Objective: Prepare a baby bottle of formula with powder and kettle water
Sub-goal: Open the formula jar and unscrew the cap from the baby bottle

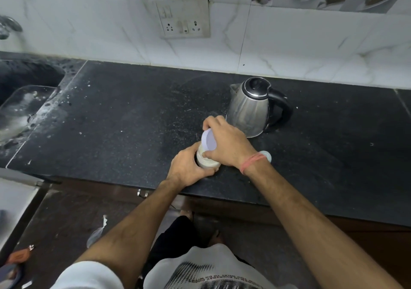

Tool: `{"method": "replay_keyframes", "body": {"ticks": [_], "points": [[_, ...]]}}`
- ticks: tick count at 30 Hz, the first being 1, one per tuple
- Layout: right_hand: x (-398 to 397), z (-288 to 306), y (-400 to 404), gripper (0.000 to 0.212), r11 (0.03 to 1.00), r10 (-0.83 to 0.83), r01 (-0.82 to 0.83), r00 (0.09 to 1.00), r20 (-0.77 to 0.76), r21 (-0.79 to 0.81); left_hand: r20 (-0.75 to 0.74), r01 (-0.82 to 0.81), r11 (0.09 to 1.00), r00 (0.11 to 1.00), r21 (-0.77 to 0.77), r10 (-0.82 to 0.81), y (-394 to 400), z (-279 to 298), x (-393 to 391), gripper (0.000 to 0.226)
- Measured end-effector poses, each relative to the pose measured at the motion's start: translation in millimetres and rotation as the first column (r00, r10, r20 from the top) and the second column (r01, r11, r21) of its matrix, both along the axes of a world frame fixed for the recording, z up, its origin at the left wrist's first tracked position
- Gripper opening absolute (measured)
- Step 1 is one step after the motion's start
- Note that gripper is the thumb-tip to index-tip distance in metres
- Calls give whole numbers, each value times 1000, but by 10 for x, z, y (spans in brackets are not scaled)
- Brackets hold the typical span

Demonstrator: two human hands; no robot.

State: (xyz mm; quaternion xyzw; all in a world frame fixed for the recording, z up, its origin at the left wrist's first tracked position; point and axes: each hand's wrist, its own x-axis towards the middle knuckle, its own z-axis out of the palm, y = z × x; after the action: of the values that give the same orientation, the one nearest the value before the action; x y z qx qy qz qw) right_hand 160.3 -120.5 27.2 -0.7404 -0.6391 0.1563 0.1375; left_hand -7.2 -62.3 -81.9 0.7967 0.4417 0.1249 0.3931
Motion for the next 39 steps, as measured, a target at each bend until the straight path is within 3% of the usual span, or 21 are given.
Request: {"method": "replay_keyframes", "body": {"ticks": [5, 9, 14, 18, 33, 35, 37, 39], "points": [[-154, -229, -466, 69, 910, -295, 347, 926, -236, 226, 54, 15, 1000, 998, 27, -17, -11, 38, -15, 87], [-333, -544, -888, 58, 799, -318, 470, 860, -400, 375, 107, 15, 1000, 994, 11, -16, -62, 26, 2, 88], [-438, -1056, -1168, 49, 813, -400, 496, 856, -327, 305, 129, -8, 1000, 992, 5, 8, -74, -59, -2, 94], [-384, -1344, -1240, 46, 802, -447, 551, 809, -380, 230, 126, -40, 999, 991, 0, 40, -86, -144, 10, 102], [-425, -1578, -1183, 55, 811, -528, 561, 824, -205, 165, 145, -36, 999, 989, 9, 34, -63, -199, -6, 100], [-431, -1544, -1211, 57, 808, -527, 564, 821, -219, 171, 129, -30, 999, 991, -13, 31, -77, -197, 2, 119], [-443, -1468, -1251, 55, 788, -531, 583, 807, -258, 198, 100, -49, 997, 993, -66, 56, -118, -154, 0, 158], [-440, -1385, -1311, 48, 745, -547, 623, 775, -316, 239, 106, -85, 993, 990, -80, 93, -204, -48, -23, 178]]}}
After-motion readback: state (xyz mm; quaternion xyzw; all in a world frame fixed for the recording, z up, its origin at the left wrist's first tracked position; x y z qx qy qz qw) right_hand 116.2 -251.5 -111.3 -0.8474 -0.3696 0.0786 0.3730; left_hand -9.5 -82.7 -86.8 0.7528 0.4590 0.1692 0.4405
